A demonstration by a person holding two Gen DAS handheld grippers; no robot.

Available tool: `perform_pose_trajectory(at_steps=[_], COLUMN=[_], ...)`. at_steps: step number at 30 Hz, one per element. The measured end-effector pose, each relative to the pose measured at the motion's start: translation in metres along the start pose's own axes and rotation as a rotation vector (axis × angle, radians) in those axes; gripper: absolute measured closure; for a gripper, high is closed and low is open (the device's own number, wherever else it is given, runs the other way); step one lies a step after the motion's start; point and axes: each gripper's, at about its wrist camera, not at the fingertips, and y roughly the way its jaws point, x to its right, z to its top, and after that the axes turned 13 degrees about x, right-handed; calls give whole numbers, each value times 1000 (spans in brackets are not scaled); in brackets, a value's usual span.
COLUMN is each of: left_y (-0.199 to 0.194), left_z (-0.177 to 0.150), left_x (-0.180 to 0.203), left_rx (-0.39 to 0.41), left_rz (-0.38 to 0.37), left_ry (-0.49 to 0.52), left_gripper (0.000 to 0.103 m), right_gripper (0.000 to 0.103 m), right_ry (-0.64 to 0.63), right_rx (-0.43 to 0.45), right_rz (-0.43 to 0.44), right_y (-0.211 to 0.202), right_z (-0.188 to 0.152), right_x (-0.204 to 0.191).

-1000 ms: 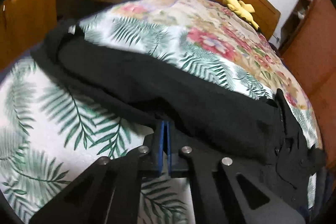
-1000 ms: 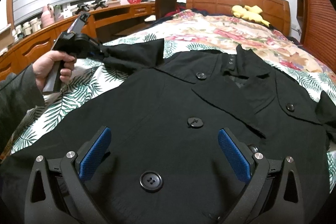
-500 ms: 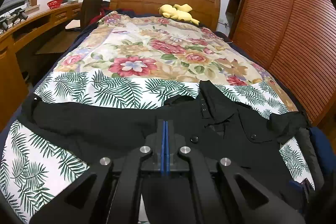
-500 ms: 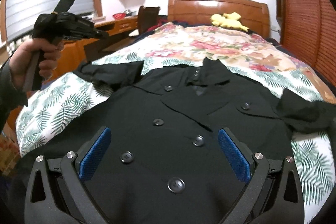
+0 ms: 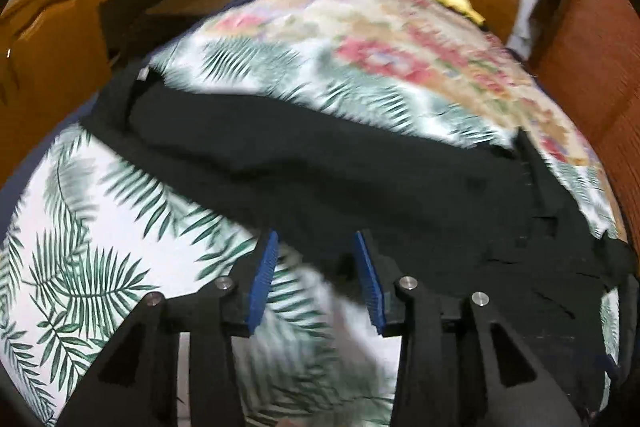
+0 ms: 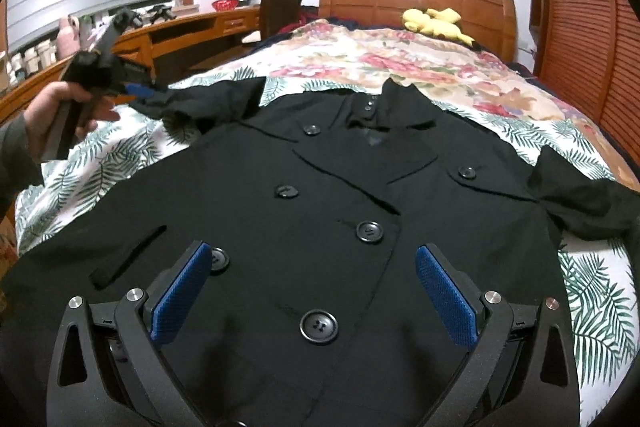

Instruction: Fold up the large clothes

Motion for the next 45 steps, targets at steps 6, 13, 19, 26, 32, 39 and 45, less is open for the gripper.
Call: perform_pose_trajectory(at_steps=[6, 13, 19, 26, 32, 39, 45], left_y=[24, 39, 45, 31, -15, -84, -115], left_z=[-9, -11, -1, 10, 37, 40, 1], left_x=[-25, -38, -38, -14, 39, 140, 212], left_rx=[-28, -28, -1, 93, 191, 229, 188], left_rz=[-22, -50, -31, 43, 9, -154, -239], left_ry=[-92, -216, -228, -80, 51, 209, 374], left_gripper=[63, 62, 62, 103, 103, 103, 103], right_gripper=[0, 0, 0, 0, 0, 0, 0], right_ry=[1, 23, 30, 36, 21, 16, 14], right_rx=[-15, -27, -33, -35, -5, 58, 86], right_rz=[15, 22, 24, 29, 21, -19, -48], right_y=[11, 15, 16, 17, 9, -23, -47], right_z=[0, -1, -2, -2, 7, 20, 23], right_x=[-6, -2, -2, -1, 2, 18, 30])
